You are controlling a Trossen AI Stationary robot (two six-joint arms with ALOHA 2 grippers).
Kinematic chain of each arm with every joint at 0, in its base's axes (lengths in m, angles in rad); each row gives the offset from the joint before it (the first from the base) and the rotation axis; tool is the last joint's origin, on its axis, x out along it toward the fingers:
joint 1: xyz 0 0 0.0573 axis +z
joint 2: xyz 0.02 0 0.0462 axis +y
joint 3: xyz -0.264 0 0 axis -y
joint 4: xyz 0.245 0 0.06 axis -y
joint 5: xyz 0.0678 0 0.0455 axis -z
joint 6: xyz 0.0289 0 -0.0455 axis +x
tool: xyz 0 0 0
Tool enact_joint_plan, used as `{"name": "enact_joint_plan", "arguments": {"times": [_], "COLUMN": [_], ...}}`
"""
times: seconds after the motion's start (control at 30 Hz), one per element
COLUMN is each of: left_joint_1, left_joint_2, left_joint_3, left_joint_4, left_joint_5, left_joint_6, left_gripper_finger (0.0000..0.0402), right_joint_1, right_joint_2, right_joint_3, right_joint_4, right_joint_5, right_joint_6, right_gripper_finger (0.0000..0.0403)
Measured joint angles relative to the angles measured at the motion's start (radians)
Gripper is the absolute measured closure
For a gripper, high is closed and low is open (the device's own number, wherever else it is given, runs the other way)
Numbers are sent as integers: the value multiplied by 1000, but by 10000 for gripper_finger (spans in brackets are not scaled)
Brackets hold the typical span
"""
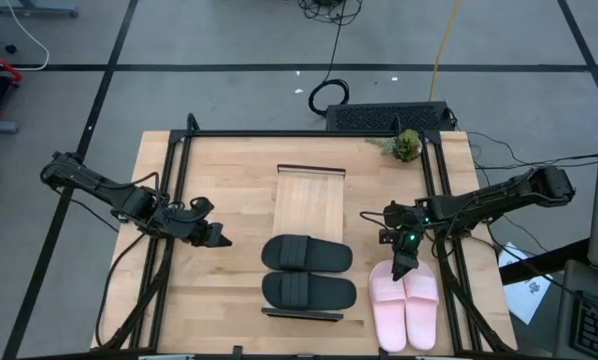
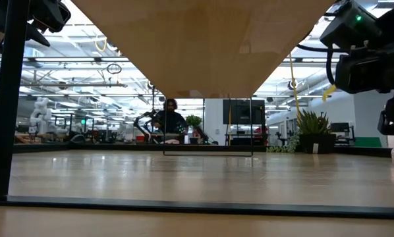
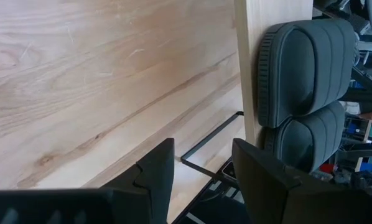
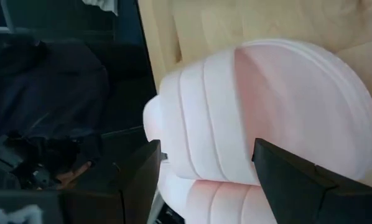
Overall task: Pick and place slides into the shelf
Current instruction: Put the right pink slipper on the shelf
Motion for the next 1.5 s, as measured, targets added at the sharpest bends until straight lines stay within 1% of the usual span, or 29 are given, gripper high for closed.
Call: {"name": "enact_joint_plan", "arguments": {"times": [0.37, 0.47, 0.67, 0.8, 0.97, 1.03, 1.13, 1.2, 1.3, 1.4, 1.5], "left_joint_1": [0, 0, 0, 0, 0, 0, 0, 0, 0, 0, 0], "left_joint_2": [0, 0, 0, 0, 0, 0, 0, 0, 0, 0, 0], "left_joint_3": [0, 0, 0, 0, 0, 0, 0, 0, 0, 0, 0], "left_joint_4": [-1, -6, -16, -17, -17, -17, -16, -17, -17, -17, -17], "left_joint_5": [1, 1, 1, 1, 1, 1, 1, 1, 1, 1, 1], "left_joint_6": [49, 56, 56, 64, 75, 83, 103, 114, 125, 133, 138], "left_gripper_finger": [240, 240, 240, 240, 240, 240, 240, 240, 240, 240, 240], "right_joint_1": [77, 83, 85, 85, 94, 121, 192, 256, 366, 494, 628], "right_joint_2": [-32, -32, -49, -97, -191, -233, -297, -338, -395, -439, -453], "right_joint_3": [1, 1, 1, 1, 1, 1, 1, 1, 1, 1, 1], "right_joint_4": [-2, -1, 11, -24, -44, -48, -80, -77, -56, -55, -55], "right_joint_5": [2, 21, 23, 25, 28, 36, 60, 104, 217, 374, 537], "right_joint_6": [106, 121, 156, 181, 300, 363, 478, 564, 696, 816, 909], "right_gripper_finger": [156, 156, 156, 156, 156, 156, 156, 156, 156, 156, 156]}}
